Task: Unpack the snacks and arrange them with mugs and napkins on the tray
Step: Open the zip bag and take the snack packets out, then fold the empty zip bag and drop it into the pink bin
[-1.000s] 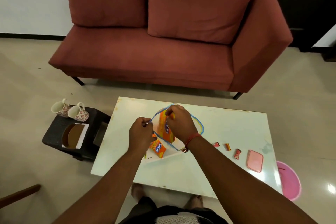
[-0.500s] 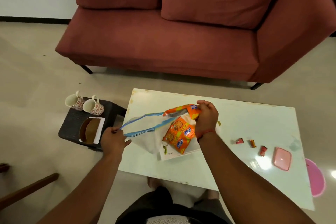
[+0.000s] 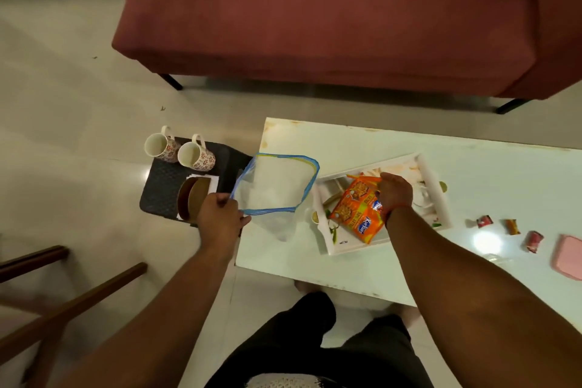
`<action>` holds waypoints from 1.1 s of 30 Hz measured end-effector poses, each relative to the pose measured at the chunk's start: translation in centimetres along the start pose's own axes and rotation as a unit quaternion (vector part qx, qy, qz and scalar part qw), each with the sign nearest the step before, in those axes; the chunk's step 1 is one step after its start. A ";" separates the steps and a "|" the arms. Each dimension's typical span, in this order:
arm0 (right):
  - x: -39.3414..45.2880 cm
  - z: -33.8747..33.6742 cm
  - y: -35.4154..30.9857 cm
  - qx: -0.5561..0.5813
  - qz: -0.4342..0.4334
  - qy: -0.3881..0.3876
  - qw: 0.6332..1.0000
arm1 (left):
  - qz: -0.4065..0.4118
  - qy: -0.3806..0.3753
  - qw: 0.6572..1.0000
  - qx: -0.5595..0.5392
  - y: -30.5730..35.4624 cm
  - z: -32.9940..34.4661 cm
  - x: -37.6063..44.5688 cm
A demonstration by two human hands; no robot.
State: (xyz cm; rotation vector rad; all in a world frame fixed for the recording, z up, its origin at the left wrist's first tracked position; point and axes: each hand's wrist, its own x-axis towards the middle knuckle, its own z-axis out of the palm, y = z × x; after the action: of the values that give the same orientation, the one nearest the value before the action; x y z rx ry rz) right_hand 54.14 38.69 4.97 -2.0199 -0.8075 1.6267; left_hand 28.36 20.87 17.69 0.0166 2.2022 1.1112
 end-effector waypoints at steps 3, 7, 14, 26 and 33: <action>1.1 0.9 1.8 -0.042 0.001 -0.022 0.999 | 0.007 -0.012 1.000 0.012 -0.4 0.1 0.3; -0.9 1.3 2.6 -0.075 0.043 -0.116 0.989 | -0.004 -0.023 1.000 0.021 -0.7 0.6 0.1; -4.2 -1.2 3.8 0.007 0.104 -0.166 0.981 | -0.004 -0.033 0.999 0.032 -0.9 3.7 -2.3; -10.1 -11.5 -4.2 -0.100 -0.169 -0.156 0.968 | 0.054 -0.077 0.995 -0.014 2.4 12.6 -14.1; -13.0 -16.9 -8.1 -0.366 -0.392 -0.110 0.837 | 0.081 -0.116 0.990 -0.009 3.7 17.6 -21.0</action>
State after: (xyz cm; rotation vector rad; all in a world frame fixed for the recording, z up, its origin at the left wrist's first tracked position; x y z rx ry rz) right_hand 67.31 36.57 23.45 -1.4910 -2.2525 1.1208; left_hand 53.66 29.69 24.56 0.3056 2.0091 1.1549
